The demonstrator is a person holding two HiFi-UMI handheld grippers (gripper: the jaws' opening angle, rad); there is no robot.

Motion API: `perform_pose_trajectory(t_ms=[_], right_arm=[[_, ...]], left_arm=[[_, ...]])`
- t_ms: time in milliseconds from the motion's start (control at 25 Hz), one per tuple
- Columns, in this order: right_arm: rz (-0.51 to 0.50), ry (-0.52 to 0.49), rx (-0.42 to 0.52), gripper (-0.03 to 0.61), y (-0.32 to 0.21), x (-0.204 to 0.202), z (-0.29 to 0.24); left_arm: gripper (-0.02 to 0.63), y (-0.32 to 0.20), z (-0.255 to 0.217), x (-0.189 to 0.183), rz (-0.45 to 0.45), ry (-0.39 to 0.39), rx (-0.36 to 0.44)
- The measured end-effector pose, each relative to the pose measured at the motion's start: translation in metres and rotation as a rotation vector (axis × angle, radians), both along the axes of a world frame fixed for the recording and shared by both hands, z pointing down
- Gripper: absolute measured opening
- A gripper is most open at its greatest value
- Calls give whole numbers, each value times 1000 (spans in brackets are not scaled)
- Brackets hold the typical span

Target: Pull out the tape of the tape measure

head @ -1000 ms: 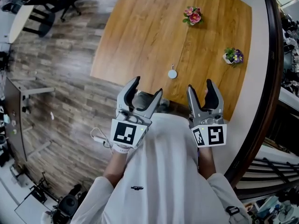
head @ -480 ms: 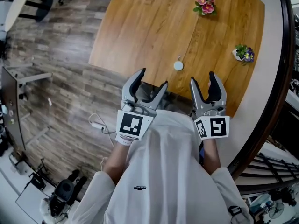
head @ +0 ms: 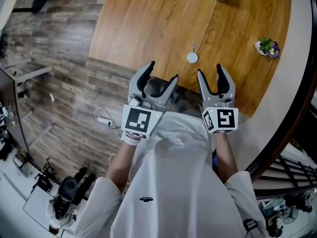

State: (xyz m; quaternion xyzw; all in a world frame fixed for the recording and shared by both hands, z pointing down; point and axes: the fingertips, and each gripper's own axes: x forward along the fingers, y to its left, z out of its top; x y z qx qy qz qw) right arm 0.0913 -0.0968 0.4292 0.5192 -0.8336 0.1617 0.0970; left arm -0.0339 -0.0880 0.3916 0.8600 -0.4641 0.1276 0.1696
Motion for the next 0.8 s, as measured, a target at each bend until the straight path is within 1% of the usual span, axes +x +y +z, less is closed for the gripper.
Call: perform_pose_trajectory(t_ms=[240,400,520,640,800], right_arm=[[19,12,-48,268,-3,-5,33],[25,23,-83,268,-5,-10,55],[25,33,-111,268,-7,-11,74],[25,41,-140,268,-9,-11,91],[24,56,-174,268,-13,-13,112]], left_arm=[[302,-5,20,0,-7,1,-70],[302,-9,34,-1,-5,9,-89],[302,-11,49,1,-8,27,-127],[302,-13,60,2,-12,30,-155],[302,-16,71,2,-9,28,-172]])
